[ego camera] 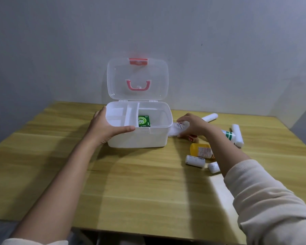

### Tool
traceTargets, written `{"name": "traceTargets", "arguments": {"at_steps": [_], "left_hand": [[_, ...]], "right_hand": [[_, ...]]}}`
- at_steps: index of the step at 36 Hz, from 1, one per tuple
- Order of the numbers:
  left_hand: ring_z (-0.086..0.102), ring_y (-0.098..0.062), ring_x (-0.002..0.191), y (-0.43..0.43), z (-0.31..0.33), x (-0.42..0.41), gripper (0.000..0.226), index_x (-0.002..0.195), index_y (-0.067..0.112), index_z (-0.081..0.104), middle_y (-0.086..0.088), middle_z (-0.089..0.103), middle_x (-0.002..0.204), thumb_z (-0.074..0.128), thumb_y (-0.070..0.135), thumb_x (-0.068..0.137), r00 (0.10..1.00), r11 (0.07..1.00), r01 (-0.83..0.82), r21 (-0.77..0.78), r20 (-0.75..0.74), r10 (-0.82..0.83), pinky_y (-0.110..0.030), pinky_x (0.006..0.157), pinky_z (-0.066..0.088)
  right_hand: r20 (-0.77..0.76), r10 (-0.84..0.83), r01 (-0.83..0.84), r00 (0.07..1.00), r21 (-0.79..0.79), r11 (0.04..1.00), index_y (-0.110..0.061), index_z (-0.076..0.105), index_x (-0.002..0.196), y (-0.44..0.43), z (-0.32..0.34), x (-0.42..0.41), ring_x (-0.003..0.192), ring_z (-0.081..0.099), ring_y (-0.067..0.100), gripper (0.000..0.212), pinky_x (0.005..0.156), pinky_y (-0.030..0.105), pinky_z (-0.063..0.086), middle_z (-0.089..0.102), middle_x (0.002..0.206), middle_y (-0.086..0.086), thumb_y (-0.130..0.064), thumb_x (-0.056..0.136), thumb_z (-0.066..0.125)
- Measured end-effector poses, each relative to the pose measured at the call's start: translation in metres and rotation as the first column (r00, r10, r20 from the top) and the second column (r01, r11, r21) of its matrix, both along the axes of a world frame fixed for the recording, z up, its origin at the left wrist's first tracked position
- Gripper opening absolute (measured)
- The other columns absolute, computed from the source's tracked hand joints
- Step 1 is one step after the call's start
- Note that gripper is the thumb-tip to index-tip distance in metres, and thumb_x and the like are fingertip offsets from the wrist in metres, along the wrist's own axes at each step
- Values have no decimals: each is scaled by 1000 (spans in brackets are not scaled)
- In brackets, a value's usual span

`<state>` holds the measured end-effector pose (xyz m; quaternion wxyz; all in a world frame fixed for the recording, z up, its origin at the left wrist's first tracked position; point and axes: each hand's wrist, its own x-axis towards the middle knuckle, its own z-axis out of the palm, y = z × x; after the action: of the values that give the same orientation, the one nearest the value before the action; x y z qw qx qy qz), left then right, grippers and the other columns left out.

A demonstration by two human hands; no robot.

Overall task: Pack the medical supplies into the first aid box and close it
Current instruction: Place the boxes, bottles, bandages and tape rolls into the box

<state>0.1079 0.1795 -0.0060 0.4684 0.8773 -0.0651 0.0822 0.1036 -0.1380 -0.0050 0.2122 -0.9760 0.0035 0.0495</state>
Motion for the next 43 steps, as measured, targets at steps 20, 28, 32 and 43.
{"name": "traceTargets", "arguments": {"at_steps": [20,28,32,43], "left_hand": [[46,-18,117,-3,6,-8,119,133,27,50,-3,50,131,73,73,25,999,1000,-5,-16,-38,5,-32,87,40],[43,-21,126,-3,6,-9,122,136,28,48,-4,49,134,73,74,25,999,1000,-15,0,-38,15,-32,91,39],[44,-21,126,-4,6,-10,121,134,27,49,-4,49,133,74,73,26,999,1000,-14,-6,-42,14,-33,91,40],[44,-21,125,-4,5,-9,119,134,28,49,-2,49,133,76,71,27,1000,999,-9,-39,-24,8,-33,91,42]], "right_hand": [[387,-323,180,864,362,915,-11,53,124,-2,42,-18,113,54,28,64,81,36,48,57,127,10,-32,70,79],[334,49,-126,941,213,969,-19,60,118,44,76,-22,103,56,14,60,88,29,48,62,121,1,-35,65,82],[290,163,-173,943,7,985,-17,59,122,66,74,-13,96,48,12,63,80,23,41,61,120,3,-36,66,81],[171,238,-205,956,-187,961,-12,57,122,104,54,9,107,53,23,67,85,32,44,60,118,7,-41,65,79]]}}
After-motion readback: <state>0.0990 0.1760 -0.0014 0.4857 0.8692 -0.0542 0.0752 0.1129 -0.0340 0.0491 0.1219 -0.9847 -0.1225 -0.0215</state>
